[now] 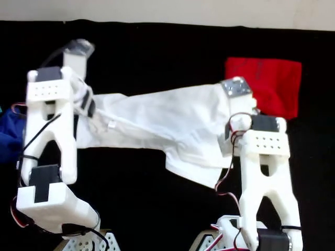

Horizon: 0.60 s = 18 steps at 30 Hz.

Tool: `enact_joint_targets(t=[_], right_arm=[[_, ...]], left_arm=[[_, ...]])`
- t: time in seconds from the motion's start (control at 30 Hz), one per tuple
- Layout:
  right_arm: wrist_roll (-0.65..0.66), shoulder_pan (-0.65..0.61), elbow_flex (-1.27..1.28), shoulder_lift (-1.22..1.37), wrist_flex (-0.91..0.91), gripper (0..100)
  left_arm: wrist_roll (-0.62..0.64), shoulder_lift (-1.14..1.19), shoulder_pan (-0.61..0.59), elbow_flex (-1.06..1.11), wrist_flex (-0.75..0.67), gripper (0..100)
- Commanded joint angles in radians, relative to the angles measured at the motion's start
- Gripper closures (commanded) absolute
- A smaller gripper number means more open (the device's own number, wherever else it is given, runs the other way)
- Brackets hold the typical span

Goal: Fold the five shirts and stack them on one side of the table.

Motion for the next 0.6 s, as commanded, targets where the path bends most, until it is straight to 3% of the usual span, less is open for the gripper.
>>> enact_joint_targets(t=[0.0, 0.13, 0.2, 0.27, 0.57], right_arm=[[-0.011, 0.012, -0.176, -0.024, 0.024, 79.2], [-0.012, -0.019, -0.206, 0.041, -0.130, 82.2], [-0.012, -0.042, -0.209, 0.120, -0.205, 90.0], [-0.012, -0.068, -0.213, 0.219, -0.266, 98.9], [-0.138, -0.099, -0.504, 0.667, -0.430, 96.9]], left_arm=[[0.017, -0.005, -0.005, -0.131, 0.012, 83], [0.118, 0.064, 0.041, -0.136, -0.058, 87], [0.167, 0.139, 0.068, -0.137, -0.092, 98], [0.192, 0.211, 0.096, -0.139, -0.110, 97], [0.267, 0.561, 0.081, -0.432, -0.153, 99]])
